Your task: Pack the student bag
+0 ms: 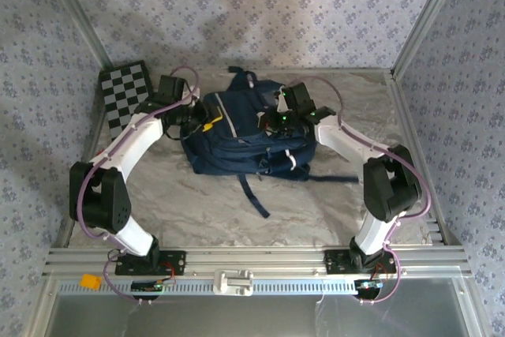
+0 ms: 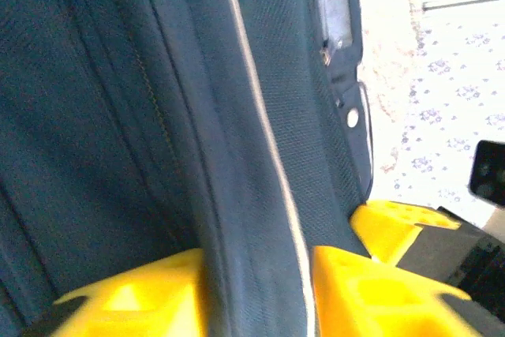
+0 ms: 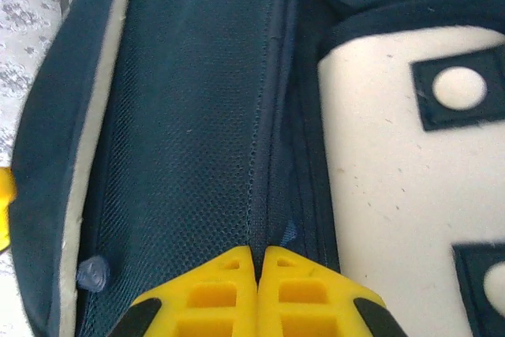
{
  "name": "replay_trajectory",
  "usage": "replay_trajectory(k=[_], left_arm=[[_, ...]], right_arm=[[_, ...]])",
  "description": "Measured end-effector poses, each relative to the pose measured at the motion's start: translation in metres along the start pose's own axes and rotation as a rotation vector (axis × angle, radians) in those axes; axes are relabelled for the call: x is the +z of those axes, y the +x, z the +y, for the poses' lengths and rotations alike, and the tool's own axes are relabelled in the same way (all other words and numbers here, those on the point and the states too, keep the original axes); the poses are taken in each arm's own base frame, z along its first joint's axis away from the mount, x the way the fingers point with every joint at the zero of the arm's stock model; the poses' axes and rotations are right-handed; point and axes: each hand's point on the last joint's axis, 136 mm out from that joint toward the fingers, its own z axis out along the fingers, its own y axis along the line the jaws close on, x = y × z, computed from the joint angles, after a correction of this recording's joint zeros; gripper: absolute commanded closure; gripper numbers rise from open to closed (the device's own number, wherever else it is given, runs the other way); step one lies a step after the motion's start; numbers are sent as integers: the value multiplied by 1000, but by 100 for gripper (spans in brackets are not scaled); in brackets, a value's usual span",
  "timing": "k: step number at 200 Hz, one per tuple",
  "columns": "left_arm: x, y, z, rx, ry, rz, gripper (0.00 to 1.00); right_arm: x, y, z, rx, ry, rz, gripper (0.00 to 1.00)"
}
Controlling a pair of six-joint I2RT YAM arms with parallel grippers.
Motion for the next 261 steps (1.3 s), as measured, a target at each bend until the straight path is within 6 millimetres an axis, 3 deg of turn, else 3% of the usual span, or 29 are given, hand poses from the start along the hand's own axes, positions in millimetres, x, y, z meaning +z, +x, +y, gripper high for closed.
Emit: replay_trajectory(k=[29,49,68,89,112,163,236,261], left_arm=[[-12,8,8,58,-47,-79,28],[-27,35,17,112,-126,-145,21],[-37,70,8,205,-171,-189,12],[-35,96,-6,291,-199,-227,7],[-26,109,-8,347,-259,-270,6],[5,105,10,406,-448,-333,9],[10,86,5,418,-552,-403,27],[9,82,2,418,-584,-408,37]], right_arm=[[0,11,5,71,-1,-32,100],[1,13,8,104,9,-66,100],[1,11,12,126,12,-93,100],[2,11,13,146,16,-100,100],[2,10,13,157,19,-106,100],[2,10,13,169,20,-109,100],[3,3,14,177,10,-140,100],[4,1,14,175,11,-150,100]])
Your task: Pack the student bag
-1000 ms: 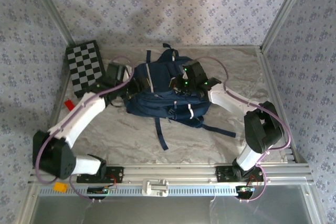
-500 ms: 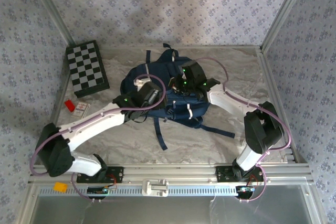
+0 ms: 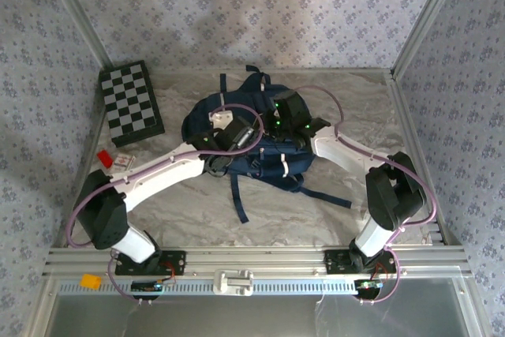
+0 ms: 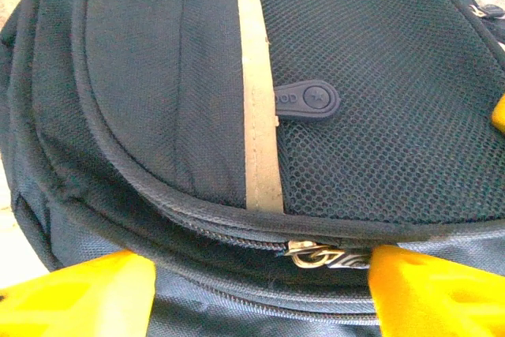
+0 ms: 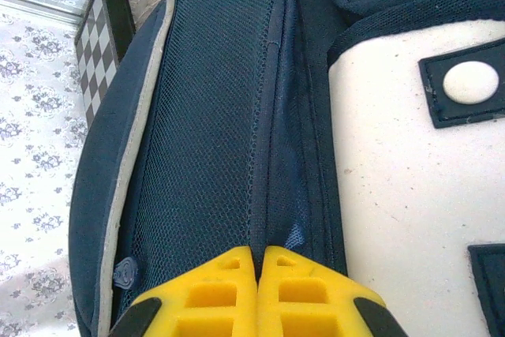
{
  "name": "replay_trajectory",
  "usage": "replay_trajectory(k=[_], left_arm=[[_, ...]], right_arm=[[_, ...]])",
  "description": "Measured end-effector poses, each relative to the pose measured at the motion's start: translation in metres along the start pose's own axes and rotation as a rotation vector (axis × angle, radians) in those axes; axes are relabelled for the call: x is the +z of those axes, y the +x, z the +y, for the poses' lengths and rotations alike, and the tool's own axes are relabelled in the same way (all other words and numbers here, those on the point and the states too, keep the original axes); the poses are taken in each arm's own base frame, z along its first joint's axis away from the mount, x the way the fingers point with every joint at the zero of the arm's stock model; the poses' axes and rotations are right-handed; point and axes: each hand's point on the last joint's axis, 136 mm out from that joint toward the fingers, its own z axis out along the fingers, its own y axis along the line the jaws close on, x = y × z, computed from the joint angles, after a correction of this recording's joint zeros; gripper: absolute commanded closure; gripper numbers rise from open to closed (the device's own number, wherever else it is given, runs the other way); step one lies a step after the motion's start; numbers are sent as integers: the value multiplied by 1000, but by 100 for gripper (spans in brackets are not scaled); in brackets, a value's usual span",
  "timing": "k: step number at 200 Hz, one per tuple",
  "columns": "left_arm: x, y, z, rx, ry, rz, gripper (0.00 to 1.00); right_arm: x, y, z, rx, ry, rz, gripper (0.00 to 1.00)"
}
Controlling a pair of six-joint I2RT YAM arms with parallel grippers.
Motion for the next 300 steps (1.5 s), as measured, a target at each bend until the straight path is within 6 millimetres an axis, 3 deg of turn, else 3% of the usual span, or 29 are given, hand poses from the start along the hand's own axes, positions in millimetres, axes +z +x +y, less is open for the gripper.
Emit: replay_trajectory(k=[28,59,90,121,158,207,256,300], left_arm=[[-4,1,4,-18,-24,19,45],[-6,9,5,-22,-25,52,48],[-15,14,-16,-23,58,83,48],[-25,2,-34,-41,126,73,46],[-12,2,-47,-42,130,95,47],[0,12,-40,-77,94,113,47],[10,-2,-25,-165,52,83,48],[13,-10,-20,-197,19,27,57]], right_arm=[[0,0,0,-1,-2,-1,100],[0,0,1,-2,-2,1,100],[0,0,1,-2,-2,1,100],[0,0,1,-2,-2,0,100],[0,0,0,0,-2,0,100],[0,0,1,3,-2,0,100],[4,-1,3,11,-14,-6,100],[7,-2,6,15,-31,-15,100]])
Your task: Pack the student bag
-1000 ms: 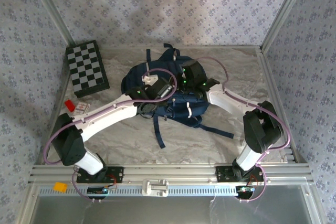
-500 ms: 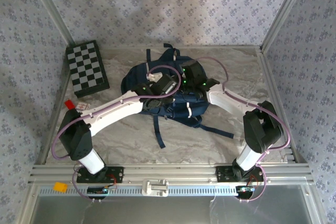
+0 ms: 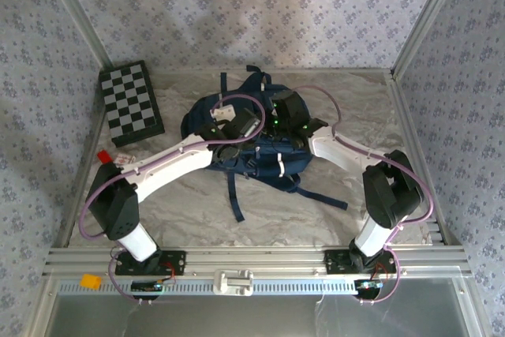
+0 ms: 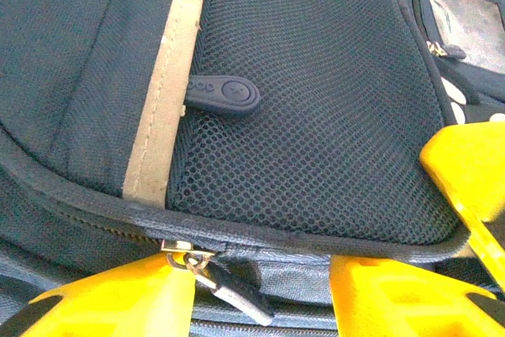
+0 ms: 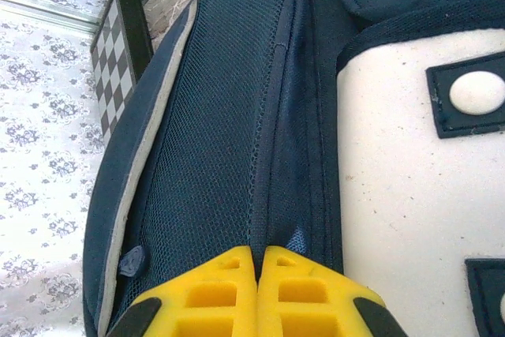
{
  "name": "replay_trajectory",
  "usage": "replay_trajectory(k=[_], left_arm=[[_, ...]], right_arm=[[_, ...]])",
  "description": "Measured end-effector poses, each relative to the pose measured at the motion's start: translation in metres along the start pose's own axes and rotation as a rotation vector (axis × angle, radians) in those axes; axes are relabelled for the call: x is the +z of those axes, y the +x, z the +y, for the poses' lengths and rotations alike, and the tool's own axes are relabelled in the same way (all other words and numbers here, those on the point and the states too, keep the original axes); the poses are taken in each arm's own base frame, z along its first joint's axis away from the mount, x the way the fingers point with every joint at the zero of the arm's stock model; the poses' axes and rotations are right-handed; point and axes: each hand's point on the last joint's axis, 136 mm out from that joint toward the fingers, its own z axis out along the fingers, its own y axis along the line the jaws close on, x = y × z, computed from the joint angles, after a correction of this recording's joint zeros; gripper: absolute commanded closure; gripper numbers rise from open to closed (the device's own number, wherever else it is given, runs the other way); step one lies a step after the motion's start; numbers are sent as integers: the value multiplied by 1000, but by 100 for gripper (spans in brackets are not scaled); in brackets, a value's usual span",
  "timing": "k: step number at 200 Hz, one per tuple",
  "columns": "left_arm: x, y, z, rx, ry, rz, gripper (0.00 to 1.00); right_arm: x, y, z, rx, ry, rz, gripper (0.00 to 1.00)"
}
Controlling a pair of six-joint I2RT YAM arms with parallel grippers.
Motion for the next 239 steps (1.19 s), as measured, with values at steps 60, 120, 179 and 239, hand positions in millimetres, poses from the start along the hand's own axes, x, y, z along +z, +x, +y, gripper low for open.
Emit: replay_trajectory(k=[60,120,179,239], left_arm=[[8,-1,5,-19,-27,-37,77],[14,-8,12,5,-12,-48,100],[8,-24,56,84,46,9,100],[9,6,50,328,207,71,100]], right_arm=[[1,-2,0,-1,1,-13,100],[1,-5,-4,1,12,-22,100],[-1,-4,-15,-3,-4,29,100],[-1,-10,-23,-52,22,135,100]])
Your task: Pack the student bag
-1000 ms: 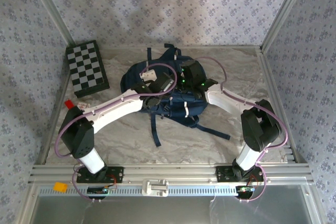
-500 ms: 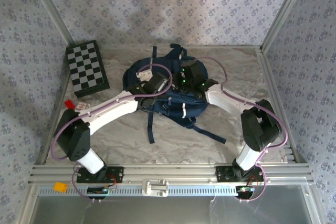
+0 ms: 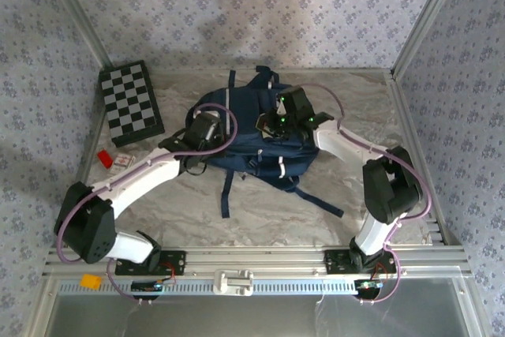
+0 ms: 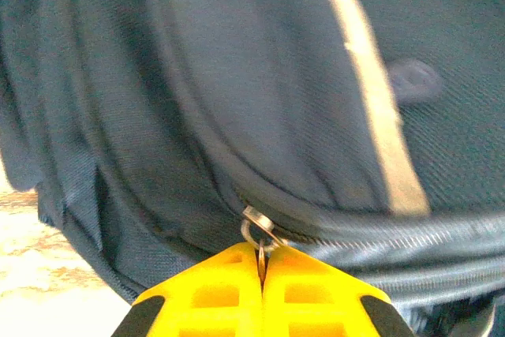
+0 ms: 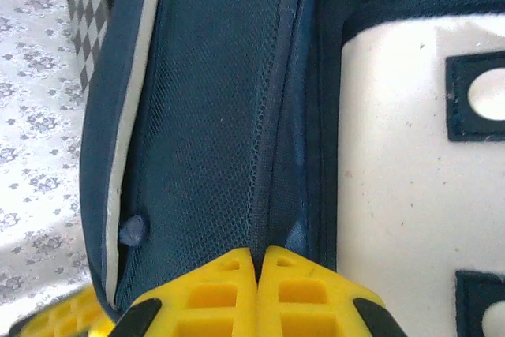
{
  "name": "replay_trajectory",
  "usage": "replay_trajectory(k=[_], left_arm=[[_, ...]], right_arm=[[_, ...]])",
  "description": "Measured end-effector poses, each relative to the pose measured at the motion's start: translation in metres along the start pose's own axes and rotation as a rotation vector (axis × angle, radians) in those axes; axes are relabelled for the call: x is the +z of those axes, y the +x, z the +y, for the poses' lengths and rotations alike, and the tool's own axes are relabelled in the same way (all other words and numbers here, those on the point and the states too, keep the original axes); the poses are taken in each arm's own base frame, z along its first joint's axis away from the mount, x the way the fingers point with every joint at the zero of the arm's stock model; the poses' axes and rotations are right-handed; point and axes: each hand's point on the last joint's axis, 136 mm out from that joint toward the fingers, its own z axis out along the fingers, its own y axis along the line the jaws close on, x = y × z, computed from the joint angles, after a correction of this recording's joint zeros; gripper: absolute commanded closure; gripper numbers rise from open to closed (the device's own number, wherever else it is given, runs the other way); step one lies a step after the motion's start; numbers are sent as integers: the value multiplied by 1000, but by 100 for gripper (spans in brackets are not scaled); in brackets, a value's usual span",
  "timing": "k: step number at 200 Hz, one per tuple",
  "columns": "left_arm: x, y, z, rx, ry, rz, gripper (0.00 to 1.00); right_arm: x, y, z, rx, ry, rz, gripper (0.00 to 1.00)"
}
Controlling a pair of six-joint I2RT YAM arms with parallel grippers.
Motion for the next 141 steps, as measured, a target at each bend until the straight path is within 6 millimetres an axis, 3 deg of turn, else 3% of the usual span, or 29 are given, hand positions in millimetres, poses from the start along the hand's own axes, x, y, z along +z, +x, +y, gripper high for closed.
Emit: replay_trajectory(k=[6,24,47,73,88,112,141], left_arm=[[-1,2,-9,20,23,-1,100],[-2,10,-36,72,81,4,100],[-1,24,-77,123,168,40,100],[2,30,-103,134,216,68,100],[3,29,-104,126,215,70,100],[3,29,-103,123,215,70,100],[4,28,-103,120,214,68,100]], right_arm=[[1,-6,0,-3,7,5,100],[3,-22,-5,-8,31,7,77],[6,-48,-7,-22,44,-33,61],[-7,-60,-12,-28,72,-69,53],[-22,-48,-16,-9,82,-73,54],[-38,-12,-19,46,79,-44,54],[-20,29,-26,123,84,25,56]])
